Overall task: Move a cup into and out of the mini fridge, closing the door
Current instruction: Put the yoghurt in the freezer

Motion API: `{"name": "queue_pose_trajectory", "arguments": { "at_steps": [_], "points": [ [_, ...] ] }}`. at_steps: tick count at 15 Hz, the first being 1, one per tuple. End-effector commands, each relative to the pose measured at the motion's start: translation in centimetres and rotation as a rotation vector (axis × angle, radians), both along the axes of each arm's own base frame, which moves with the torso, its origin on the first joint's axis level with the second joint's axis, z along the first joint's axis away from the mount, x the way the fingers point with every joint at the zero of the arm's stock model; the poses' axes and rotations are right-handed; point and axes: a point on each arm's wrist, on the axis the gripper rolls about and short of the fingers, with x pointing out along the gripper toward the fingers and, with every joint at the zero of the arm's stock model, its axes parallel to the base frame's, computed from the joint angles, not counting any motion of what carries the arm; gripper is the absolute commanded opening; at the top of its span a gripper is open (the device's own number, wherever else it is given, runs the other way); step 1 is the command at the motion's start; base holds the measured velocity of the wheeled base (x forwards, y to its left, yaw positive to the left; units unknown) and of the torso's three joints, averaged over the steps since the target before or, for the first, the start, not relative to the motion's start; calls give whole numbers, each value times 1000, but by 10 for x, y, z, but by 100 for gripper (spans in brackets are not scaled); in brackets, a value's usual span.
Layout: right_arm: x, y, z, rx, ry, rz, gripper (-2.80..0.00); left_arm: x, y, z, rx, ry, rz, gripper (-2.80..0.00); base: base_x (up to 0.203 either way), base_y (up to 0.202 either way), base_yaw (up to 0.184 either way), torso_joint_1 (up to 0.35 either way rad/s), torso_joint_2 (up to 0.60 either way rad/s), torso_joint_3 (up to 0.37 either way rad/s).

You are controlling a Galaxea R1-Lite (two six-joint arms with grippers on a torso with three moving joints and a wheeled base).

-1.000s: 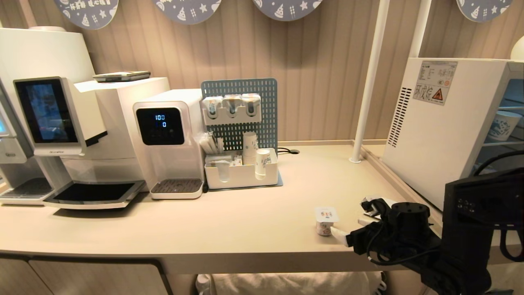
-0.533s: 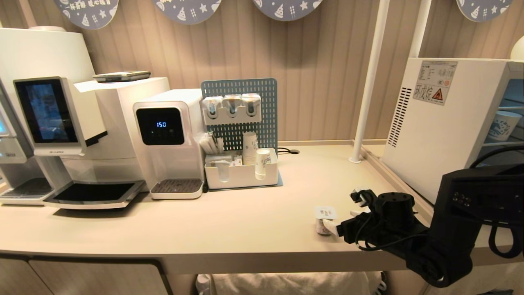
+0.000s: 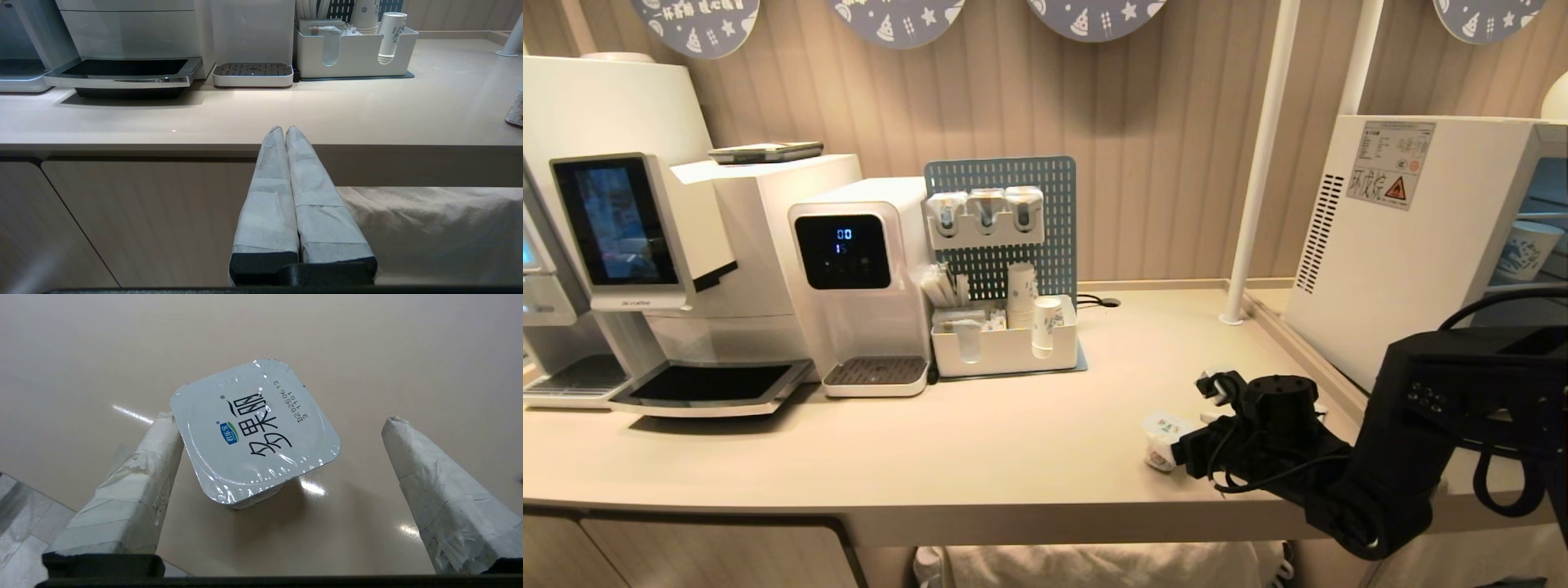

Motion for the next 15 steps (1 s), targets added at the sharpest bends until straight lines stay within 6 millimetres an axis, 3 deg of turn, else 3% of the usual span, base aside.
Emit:
{"name": "queue_pose_trajectory", "arguments": {
  "at_steps": [1, 14, 15],
  "points": [
    [1, 3, 1, 1, -6, 1, 0, 0, 0, -1, -1, 3, 1, -280, 0, 0, 0, 0, 0, 0],
    [5, 20, -14, -19, 19, 28, 0, 0, 0, -1, -2, 3, 1, -280, 0, 0, 0, 0, 0, 0],
    [5, 21, -16, -25, 20, 22, -280, 0, 0, -1, -2, 3, 1, -280, 0, 0, 0, 0, 0, 0]
  ]
}}
